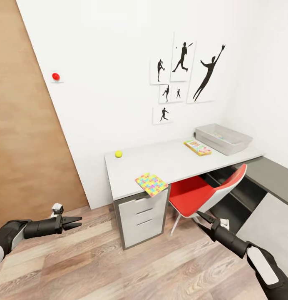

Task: Put all the toys in the child's room - the three board games (two on the bed and one on the table), the two jigsaw puzzles on the table, and the tennis ball on the table - inside the toy box on the table in the child's room.

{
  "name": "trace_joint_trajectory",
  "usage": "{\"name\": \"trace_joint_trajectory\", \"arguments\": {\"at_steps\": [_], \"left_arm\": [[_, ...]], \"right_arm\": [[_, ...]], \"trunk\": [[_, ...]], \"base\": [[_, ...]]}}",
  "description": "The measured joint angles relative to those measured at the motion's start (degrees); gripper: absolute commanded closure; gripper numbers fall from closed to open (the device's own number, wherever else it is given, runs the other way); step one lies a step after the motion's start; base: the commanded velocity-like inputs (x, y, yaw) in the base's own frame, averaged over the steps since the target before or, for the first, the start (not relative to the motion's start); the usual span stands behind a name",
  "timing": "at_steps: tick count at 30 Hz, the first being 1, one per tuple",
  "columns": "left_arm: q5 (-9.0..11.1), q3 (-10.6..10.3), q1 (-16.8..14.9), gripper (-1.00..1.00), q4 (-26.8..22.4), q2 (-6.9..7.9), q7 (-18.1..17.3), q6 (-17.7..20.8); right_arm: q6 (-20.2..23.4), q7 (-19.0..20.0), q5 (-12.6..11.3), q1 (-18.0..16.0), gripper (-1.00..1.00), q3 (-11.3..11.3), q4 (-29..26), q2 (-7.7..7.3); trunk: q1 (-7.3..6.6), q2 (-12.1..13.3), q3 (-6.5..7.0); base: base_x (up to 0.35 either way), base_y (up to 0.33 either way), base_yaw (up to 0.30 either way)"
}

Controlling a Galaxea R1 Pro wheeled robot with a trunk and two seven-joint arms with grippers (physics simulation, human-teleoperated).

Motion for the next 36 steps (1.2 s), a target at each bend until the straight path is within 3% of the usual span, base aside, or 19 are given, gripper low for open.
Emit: {"name": "trace_joint_trajectory", "arguments": {"at_steps": [10, 36], "left_arm": [[0.0, 0.0, 0.0, -1.0, 0.0, 0.05, 0.0, -0.1], [-0.1, -0.1, 0.0, -1.0, 0.0, -0.15, 0.0, -0.1]], "right_arm": [[0.0, 0.2, 0.1, 0.0, -1.0, -0.3, 0.2, 0.03], [-0.6, 0.4, 0.5, 0.0, -1.0, -0.2, 0.2, 0.79]], "trunk": [[2.2, -4.0, -1.65], [7.91, -14.4, -4.54]], "base": [[0.0, 0.0, -0.196], [0.0, 0.0, -0.007]]}}
